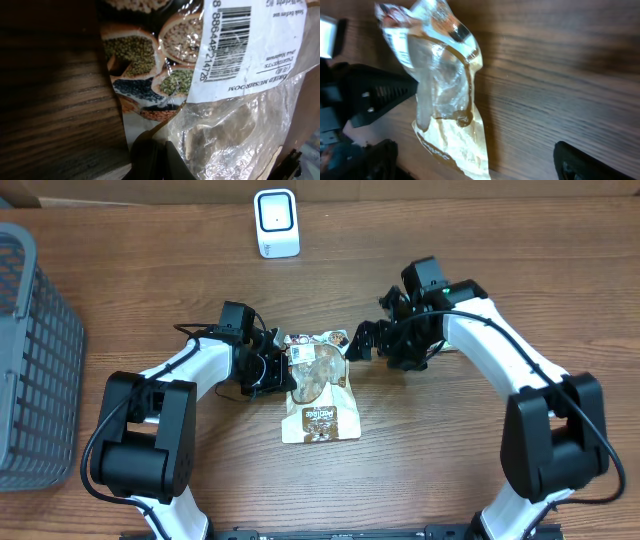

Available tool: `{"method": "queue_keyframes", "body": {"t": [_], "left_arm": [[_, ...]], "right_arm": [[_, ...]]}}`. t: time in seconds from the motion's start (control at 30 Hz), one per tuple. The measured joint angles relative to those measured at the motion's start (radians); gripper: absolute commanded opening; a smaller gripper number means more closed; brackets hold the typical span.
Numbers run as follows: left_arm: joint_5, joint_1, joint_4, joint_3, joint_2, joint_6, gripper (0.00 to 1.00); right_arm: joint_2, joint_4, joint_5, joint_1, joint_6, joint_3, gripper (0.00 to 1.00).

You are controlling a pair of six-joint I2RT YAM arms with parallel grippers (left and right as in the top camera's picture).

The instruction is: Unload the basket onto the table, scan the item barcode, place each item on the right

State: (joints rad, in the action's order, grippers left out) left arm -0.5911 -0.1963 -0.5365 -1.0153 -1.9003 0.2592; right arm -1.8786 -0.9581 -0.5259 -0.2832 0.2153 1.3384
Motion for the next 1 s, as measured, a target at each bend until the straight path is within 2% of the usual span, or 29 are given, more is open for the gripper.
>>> {"method": "queue_keyframes", "body": {"t": [0.33,0.6,0.77,0.87,1.0], "left_arm": [[0.010,0.000,-0.009,-0.005,0.000,0.000,0.04],[0.012,0.000,-0.011,-0.007,-0.003,0.003,0.04],[0.010,0.000,-0.014,-0.010,-0.006,0.003,0.04],[0.009,0.000,-0.014,-0.011,-0.006,0.003,0.04],[0.008,0.000,-0.014,-0.011,-0.007,0.003,0.04]], "right_arm": [[-0.087,0.157,-0.137,0.000,0.024,-0.089,0.83],[-0.119,0.308,-0.247,-0.017,0.118,-0.162,0.82],[-0.120,0.409,-0.272,-0.063,0.203,-0.190,0.74],[-0.120,0.453,-0.269,-0.090,0.248,-0.200,0.62],[-0.123,0.497,-0.235,-0.131,0.296,-0.212,0.25]]}}
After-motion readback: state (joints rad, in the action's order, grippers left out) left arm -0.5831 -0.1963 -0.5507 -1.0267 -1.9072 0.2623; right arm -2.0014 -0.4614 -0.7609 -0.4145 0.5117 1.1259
